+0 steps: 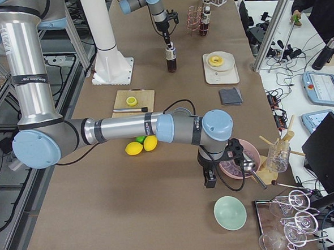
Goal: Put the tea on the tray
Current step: 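Lift the tea bottle out with the left gripper and set it on the table, then open the left gripper and withdraw it back toward the rack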
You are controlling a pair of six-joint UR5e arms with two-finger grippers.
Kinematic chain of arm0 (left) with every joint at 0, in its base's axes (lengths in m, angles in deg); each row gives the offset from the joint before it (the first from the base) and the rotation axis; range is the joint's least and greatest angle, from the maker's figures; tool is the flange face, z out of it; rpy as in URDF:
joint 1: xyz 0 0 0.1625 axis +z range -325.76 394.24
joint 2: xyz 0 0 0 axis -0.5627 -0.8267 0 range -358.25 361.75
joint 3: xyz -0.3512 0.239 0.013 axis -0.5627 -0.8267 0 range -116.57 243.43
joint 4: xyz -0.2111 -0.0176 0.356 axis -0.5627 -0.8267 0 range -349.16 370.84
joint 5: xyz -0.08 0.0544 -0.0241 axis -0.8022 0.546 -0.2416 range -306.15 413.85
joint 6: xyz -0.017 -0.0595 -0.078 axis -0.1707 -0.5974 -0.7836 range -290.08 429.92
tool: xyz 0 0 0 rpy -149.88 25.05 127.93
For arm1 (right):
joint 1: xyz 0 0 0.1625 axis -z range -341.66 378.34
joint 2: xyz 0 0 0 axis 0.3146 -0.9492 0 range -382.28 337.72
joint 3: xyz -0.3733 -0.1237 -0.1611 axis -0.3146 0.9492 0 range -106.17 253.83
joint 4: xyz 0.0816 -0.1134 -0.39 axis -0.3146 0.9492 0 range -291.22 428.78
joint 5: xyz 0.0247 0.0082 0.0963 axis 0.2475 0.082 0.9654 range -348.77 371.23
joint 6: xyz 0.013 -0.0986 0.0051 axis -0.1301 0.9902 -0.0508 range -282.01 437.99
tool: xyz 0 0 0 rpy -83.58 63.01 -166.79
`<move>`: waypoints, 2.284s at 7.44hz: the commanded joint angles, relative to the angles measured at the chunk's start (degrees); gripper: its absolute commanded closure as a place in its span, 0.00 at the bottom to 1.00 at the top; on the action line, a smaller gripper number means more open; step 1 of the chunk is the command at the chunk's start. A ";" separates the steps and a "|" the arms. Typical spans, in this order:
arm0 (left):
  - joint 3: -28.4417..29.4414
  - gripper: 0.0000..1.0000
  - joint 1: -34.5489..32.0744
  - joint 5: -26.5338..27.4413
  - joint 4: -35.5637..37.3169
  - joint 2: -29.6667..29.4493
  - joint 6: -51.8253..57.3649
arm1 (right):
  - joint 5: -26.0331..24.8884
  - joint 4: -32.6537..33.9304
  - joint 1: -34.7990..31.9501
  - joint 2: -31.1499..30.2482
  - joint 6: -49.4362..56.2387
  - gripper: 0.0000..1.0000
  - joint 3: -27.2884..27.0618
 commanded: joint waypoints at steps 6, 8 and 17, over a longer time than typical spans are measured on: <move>-5.52 0.02 -3.77 -0.82 0.37 0.72 6.06 | 0.00 -0.09 0.09 0.81 -0.96 0.00 0.09; -9.98 0.02 -7.28 -3.45 -0.33 5.08 7.48 | 0.00 -0.09 0.09 1.16 -1.58 0.00 0.09; -14.76 0.02 -30.53 -18.88 -25.03 41.19 34.09 | 0.88 -2.90 3.43 2.48 -7.21 0.00 -0.61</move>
